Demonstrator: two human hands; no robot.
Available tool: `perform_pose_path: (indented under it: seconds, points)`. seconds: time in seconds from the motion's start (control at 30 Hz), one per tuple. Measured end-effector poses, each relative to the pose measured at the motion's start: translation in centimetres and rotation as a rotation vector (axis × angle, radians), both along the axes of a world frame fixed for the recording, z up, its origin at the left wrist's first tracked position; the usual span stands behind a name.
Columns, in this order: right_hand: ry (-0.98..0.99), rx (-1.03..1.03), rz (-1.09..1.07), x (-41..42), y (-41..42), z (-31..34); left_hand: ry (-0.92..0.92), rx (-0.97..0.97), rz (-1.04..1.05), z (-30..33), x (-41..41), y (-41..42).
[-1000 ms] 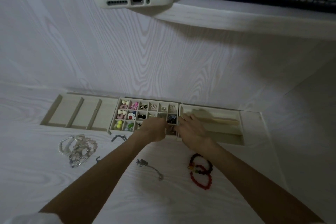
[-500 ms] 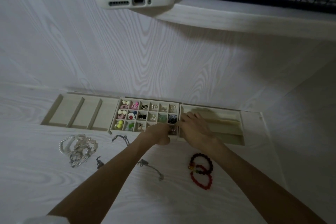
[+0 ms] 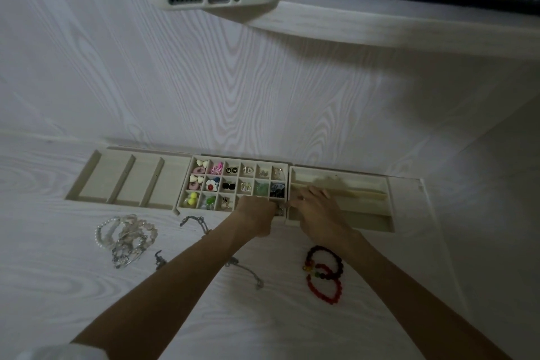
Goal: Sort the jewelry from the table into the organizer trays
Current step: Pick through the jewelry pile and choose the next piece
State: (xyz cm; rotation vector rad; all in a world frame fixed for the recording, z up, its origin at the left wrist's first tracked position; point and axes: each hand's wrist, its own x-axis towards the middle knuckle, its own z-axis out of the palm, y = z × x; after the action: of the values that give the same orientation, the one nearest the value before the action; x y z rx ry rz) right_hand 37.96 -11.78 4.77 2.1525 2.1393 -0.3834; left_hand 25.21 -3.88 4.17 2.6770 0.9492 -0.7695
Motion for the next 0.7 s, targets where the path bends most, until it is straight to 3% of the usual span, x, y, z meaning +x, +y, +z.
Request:
perform_pose_path:
  seconds: [0.2, 0.53, 0.7]
  points:
    - [0.009, -0.022, 0.030, 0.4, 0.8, -0.2, -0.015, -0.271, 0.174, 0.6, -0.8, 0.7]
    - [-0.152, -0.054, 0.227, -0.1, 3.6, 0.0, -0.129, -0.429, 0.276, 1.0, -1.7, 0.4]
    - [-0.205, -0.036, 0.248, 0.2, 3.2, -0.4, -0.287, -0.498, 0.378, -0.2, -2.1, 0.6]
